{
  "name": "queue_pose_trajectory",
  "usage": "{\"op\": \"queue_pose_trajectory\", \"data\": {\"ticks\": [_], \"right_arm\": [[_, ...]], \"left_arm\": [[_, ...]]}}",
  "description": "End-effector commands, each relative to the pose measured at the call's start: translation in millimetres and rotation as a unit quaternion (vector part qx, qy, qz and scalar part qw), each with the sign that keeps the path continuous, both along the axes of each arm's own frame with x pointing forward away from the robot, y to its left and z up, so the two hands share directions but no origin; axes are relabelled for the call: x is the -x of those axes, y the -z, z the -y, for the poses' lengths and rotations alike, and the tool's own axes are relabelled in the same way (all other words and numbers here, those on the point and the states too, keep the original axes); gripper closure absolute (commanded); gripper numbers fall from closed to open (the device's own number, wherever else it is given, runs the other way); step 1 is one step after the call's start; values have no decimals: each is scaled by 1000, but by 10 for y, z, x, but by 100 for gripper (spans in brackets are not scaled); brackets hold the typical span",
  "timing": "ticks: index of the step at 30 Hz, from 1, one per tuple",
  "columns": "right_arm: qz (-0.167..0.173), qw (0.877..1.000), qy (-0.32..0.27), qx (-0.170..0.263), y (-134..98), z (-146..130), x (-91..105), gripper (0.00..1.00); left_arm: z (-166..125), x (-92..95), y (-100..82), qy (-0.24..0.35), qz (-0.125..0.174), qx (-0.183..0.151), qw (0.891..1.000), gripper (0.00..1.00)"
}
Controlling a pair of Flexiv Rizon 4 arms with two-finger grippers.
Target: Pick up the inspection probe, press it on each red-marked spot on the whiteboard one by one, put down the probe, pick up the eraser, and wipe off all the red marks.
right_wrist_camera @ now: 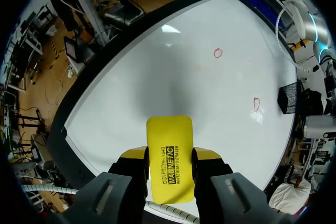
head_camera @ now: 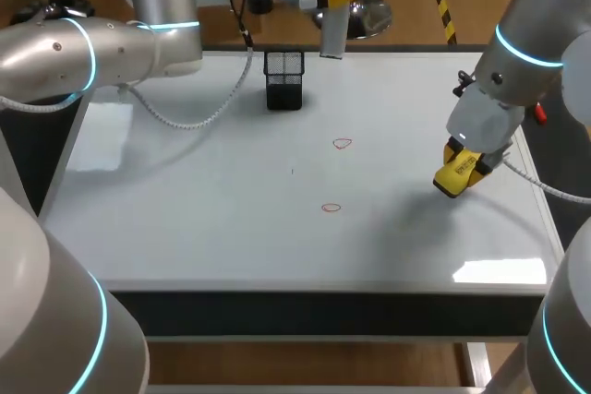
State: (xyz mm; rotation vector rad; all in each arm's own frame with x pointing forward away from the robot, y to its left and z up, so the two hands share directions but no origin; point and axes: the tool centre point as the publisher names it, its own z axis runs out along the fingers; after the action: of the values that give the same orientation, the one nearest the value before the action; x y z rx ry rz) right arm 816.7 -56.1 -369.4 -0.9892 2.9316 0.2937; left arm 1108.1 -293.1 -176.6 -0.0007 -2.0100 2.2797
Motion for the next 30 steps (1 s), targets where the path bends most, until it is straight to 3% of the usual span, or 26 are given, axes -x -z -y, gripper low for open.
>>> {"op": "queue_pose_trajectory", "data": {"ticks": [1, 5, 7, 16, 30], "right_arm": [[0, 1000, -1, 2, -2, 1, -3, 100], [0, 1000, -1, 2, -2, 1, -3, 100], [-1, 1000, -21, 3, -10, -90, -96, 100], [-3, 995, -100, 23, -90, -589, -426, 100], [-9, 974, -224, 28, -66, -1347, -678, 100]], "left_arm": [[3, -15, -10, 2, 0, 0, 1000, 100], [3, -15, -10, 2, 0, 0, 1000, 100], [3, -15, -10, 2, 0, 0, 1000, 100], [3, -15, -10, 2, 0, 0, 1000, 100], [3, -15, -10, 2, 0, 0, 1000, 100]]}}
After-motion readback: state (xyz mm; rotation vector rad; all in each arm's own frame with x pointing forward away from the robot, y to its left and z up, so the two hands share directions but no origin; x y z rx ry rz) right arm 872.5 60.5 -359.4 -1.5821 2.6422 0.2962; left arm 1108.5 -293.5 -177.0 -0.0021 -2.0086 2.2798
